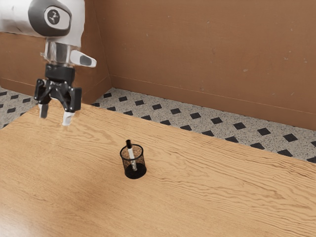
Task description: Take the marker out of the pen holder and place it to the left of the pen holder.
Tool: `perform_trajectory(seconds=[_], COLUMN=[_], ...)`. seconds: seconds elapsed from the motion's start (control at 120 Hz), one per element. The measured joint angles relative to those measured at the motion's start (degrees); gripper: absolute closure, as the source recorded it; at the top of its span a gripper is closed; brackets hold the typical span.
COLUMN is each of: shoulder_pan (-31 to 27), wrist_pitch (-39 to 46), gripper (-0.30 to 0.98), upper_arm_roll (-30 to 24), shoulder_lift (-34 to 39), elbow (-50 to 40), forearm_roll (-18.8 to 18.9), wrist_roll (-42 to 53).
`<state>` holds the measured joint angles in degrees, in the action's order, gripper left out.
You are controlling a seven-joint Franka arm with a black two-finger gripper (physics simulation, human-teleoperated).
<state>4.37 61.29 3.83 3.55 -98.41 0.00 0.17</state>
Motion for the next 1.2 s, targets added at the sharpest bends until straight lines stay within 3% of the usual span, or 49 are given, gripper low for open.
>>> perform_trajectory(seconds=[0.1,0.2,0.267,0.375,0.433,0.492,0.7,0.867,1.2], shoulder_pan=[2.09,3.53,1.38,0.53,3.22,7.11,3.49,3.06,3.31], wrist_pitch=[10.22,21.46,26.89,32.76,34.96,36.66,44.69,48.72,52.56], gripper=[0.02,0.02,0.02,0.02,0.02,0.02,0.02,0.02,0.02], upper_arm_roll=[-1.28,0.02,1.80,-1.54,-1.53,1.73,4.15,5.59,6.02], shoulder_lift=[1.67,2.70,2.60,-3.49,-6.05,-10.67,-24.12,-25.37,-26.07], elbow=[4.18,-4.69,-9.22,-7.28,-4.90,-1.80,-0.11,-1.07,-1.25], forearm_roll=[1.46,2.94,1.88,-0.64,-2.70,-3.78,-8.57,-12.46,-15.49], wrist_roll=[-0.03,-0.15,-0.27,-1.25,-2.54,-3.70,-6.88,-8.76,-10.86])
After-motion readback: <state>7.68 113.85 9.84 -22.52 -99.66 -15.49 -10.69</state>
